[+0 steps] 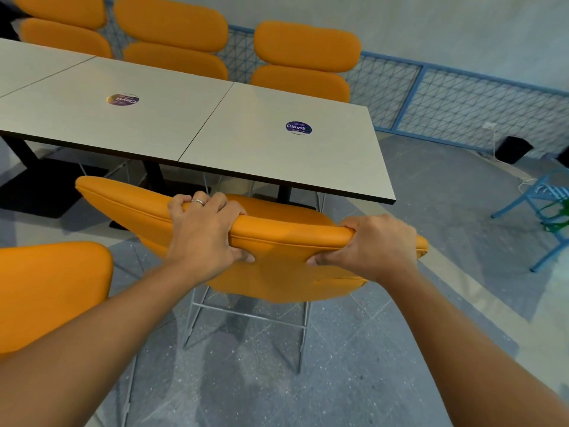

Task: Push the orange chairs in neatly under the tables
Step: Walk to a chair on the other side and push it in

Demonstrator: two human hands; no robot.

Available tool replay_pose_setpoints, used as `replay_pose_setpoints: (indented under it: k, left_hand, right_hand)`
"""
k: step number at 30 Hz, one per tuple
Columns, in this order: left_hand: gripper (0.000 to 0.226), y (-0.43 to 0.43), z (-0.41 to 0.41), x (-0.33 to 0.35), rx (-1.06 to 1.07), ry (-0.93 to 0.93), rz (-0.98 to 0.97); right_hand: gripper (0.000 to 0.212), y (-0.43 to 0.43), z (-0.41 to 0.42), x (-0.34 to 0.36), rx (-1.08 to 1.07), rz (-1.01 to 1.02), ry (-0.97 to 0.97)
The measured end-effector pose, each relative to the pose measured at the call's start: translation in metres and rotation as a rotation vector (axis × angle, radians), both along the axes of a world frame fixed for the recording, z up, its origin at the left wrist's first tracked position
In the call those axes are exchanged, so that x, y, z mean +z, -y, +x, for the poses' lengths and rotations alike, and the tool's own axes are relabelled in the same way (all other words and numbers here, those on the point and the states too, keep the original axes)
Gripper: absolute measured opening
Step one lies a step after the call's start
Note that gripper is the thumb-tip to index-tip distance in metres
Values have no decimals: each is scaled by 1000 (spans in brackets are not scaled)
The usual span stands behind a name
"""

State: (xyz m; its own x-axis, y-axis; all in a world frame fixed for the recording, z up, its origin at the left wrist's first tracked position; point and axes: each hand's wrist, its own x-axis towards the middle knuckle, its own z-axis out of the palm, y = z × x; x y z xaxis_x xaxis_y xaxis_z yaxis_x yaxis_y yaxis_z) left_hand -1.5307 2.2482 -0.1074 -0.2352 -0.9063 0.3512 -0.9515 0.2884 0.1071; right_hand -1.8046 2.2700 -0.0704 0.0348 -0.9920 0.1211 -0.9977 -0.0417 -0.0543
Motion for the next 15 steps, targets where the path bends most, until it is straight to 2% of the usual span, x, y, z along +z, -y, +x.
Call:
replay_pose_setpoints:
  k: [5,15]
  left_hand:
    - [72,25,-9,-1,-12,-24,-5]
    - [72,82,-24,-2,-15,-24,1]
  right_hand:
    - [79,20,-6,6,-30,34,-3]
    - [80,71,-18,6,-52,47,22]
